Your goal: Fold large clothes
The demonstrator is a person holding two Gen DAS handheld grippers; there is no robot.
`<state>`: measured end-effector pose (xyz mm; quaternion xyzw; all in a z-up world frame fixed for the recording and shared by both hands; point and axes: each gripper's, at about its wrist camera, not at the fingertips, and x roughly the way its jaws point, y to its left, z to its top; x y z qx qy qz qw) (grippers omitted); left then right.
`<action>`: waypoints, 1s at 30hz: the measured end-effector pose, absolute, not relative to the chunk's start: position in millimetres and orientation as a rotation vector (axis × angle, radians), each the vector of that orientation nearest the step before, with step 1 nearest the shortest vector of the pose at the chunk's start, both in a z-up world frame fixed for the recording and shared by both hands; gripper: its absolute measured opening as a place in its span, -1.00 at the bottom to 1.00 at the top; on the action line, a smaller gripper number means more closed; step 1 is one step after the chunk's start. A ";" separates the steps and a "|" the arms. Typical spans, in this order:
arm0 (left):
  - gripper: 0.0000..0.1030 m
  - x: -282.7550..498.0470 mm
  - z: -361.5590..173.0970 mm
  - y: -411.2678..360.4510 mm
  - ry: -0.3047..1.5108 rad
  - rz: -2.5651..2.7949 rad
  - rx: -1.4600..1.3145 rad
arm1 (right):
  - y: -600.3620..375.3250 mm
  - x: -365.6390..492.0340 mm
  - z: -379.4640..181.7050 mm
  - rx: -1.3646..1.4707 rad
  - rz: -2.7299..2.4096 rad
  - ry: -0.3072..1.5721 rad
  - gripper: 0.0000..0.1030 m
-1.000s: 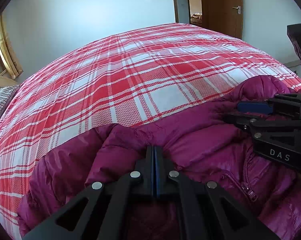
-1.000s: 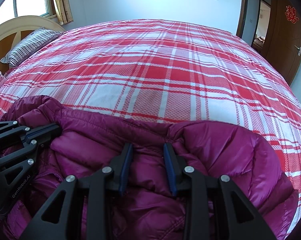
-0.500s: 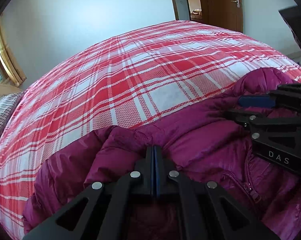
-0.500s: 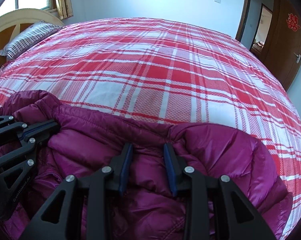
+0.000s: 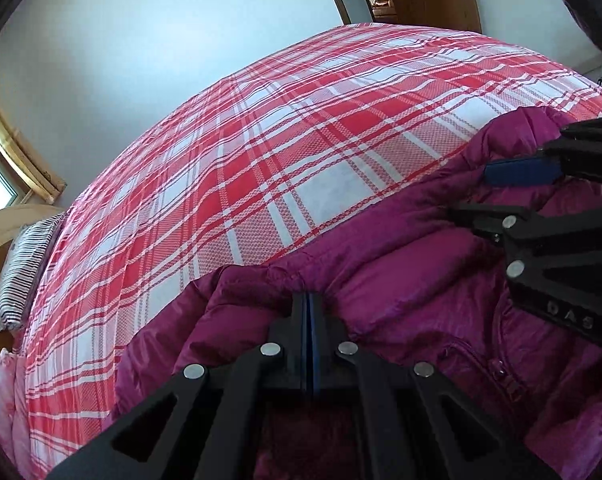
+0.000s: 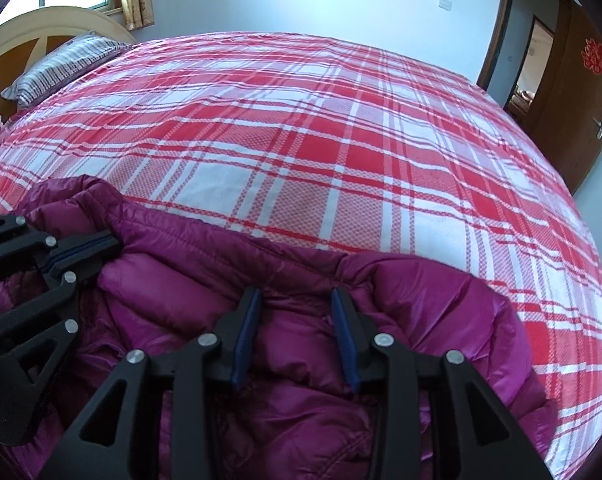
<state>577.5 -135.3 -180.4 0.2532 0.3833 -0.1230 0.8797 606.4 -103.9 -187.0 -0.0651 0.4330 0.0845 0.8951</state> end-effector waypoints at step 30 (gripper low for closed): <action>0.61 238.5 -134.0 51.1 0.787 -0.278 0.078 | -225.9 303.9 -143.4 0.093 0.096 0.928 0.76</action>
